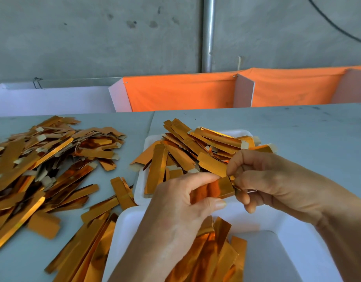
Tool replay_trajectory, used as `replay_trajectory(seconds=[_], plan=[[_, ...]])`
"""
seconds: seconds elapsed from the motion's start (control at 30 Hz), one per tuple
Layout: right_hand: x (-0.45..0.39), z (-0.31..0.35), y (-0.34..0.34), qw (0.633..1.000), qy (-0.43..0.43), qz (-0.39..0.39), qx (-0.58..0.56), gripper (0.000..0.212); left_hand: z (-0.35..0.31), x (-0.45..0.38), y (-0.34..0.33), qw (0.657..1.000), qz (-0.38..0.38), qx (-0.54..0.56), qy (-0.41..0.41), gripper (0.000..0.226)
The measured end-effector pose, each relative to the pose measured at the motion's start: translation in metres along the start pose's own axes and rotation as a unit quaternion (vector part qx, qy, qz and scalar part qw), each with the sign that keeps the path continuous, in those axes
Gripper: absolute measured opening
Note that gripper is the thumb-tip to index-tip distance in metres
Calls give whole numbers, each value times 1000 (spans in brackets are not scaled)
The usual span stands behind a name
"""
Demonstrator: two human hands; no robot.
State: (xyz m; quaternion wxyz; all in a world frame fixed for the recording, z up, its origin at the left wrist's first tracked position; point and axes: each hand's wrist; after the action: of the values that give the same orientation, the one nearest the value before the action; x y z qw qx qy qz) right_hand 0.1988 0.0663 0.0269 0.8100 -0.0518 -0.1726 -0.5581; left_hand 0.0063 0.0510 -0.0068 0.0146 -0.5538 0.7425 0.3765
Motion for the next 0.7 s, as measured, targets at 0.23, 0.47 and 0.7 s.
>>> replay_trajectory(seconds=[0.23,0.47,0.7], plan=[[3,0,5,997,-2,64,-52,21,-4,-1,1,1000,-8,-3,3,40],[2,-1,6,993,-28,76,-85,16,-4,0,1,1000,-12,-4,3,41],[3,-1,4,995,-46,59,-73,9,-7,-1,-1,997,7,-63,-47,43]])
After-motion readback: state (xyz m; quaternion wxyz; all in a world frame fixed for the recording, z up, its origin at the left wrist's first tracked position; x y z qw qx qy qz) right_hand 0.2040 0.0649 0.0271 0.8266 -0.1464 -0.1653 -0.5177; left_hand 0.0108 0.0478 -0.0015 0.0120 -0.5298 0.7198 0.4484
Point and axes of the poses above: each hand's wrist, its own x-axis away from the middle knuckle, its own y-axis out of the back of the hand, z = x × y, and after that the axes turned 14 degrees about -y, right-handed
